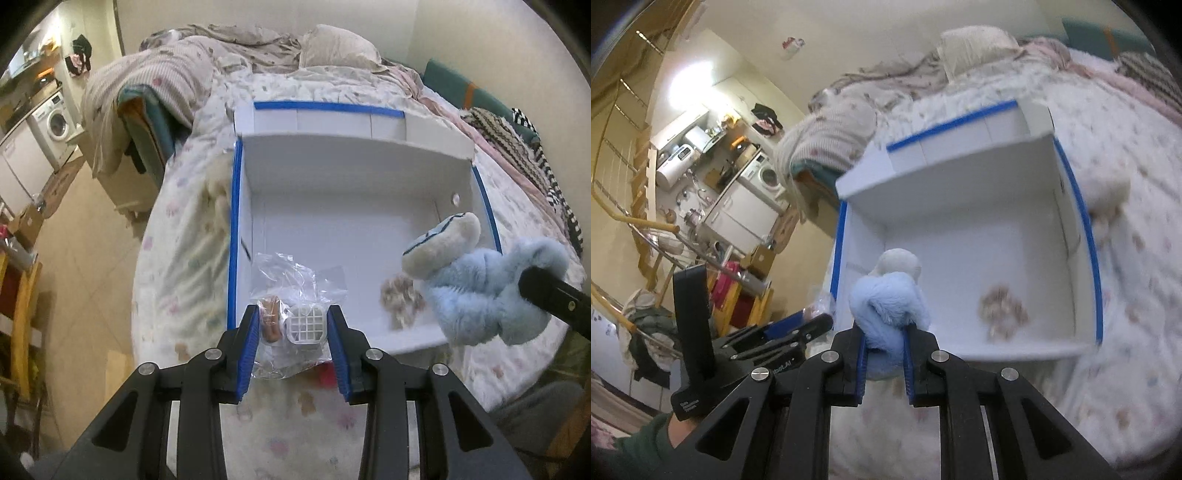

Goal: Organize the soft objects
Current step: 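Lower the plastic bag and blue plush into the box, opening both grippers, then grasp the pink puff with the left gripper while the right grasps another scrunchie, then lift the pink puff and beige scrunchie toward the box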

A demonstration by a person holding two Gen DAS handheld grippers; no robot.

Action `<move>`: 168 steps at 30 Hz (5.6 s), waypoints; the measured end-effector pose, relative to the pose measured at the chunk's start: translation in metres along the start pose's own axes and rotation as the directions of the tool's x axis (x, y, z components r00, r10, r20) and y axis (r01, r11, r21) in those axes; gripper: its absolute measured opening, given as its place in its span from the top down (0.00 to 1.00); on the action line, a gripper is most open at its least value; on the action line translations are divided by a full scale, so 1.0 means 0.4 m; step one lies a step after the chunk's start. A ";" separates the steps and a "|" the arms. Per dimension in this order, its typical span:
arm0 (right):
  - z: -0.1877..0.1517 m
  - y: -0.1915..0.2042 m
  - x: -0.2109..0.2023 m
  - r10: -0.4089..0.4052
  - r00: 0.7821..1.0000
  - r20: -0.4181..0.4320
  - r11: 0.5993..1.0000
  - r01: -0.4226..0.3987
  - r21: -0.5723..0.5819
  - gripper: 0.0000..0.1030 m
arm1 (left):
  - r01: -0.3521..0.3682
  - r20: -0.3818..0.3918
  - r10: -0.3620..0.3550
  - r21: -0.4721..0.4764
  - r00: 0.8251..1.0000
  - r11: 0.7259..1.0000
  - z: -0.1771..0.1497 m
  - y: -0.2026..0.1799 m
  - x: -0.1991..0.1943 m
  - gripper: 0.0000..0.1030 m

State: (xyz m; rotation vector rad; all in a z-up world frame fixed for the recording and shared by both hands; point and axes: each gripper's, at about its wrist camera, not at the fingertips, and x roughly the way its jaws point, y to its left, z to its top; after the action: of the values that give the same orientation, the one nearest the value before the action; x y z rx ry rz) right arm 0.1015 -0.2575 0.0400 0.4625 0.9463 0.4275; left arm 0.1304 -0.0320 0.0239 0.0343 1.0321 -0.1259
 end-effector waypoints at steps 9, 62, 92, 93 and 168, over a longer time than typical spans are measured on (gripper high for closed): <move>0.110 -0.067 0.121 -0.031 0.999 -0.009 1.000 0.031 -0.004 0.83 | -0.015 -0.030 0.016 0.042 0.999 0.999 0.083 -0.029 0.119 0.68; 0.087 -0.231 0.356 -0.261 0.954 -0.148 0.957 0.275 0.086 0.17 | 0.009 -0.079 -0.008 0.012 0.997 1.000 0.104 -0.064 0.315 0.28; -0.050 -0.166 0.101 -0.282 0.958 -0.043 0.959 0.283 0.026 0.17 | 0.025 0.051 -0.021 -0.068 0.998 0.997 -0.086 0.028 0.054 0.28; -0.060 -0.165 0.096 -0.283 0.958 -0.048 0.958 0.284 0.027 0.17 | 0.026 0.048 -0.023 -0.075 0.999 0.997 -0.096 0.036 0.052 0.28; -0.250 -0.257 0.262 -0.514 0.784 -0.348 0.853 0.510 -0.111 0.80 | 0.005 -0.110 -0.013 -0.067 0.994 0.998 -0.210 0.083 0.152 0.60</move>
State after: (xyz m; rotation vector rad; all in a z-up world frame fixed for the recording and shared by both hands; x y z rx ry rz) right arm 0.0861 -0.2667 -0.1367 0.0941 1.3847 0.0124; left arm 0.0937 0.0031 -0.0725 -0.0243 1.1465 -0.0985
